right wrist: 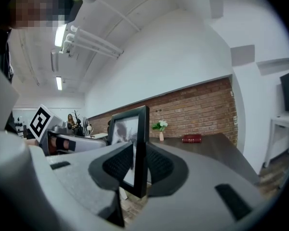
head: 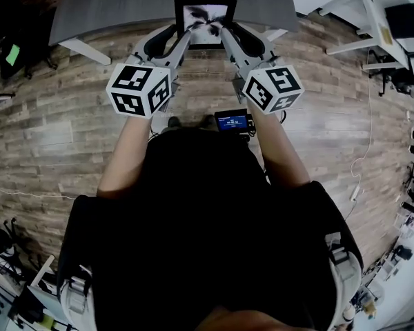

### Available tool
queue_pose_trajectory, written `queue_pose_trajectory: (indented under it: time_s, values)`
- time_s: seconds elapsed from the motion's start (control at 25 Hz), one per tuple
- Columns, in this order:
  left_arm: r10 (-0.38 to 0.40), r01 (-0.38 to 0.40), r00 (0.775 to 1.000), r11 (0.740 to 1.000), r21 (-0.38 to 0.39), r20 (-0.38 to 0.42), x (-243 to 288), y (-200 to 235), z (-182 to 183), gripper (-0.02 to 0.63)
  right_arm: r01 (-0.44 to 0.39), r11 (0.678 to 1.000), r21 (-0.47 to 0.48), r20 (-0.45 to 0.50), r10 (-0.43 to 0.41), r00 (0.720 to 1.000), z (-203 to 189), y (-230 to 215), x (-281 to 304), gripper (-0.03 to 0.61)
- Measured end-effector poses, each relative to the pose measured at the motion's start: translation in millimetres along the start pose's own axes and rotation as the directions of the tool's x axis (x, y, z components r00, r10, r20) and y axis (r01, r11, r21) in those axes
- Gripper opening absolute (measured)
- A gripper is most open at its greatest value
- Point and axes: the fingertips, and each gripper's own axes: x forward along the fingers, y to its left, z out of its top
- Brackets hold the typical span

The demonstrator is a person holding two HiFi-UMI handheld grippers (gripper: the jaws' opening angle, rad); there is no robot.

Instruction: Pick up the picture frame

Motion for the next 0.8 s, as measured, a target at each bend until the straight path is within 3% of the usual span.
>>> queue_pose_trajectory:
  time_s: [0.8]
  values:
    - [-0.055,0.055,0.998,0.998,-0.007,-0.019,77,-69,-8,0.106,0.057,0.997,0.046,0.038,-0.059,0.998,0,-89,-54,0.086]
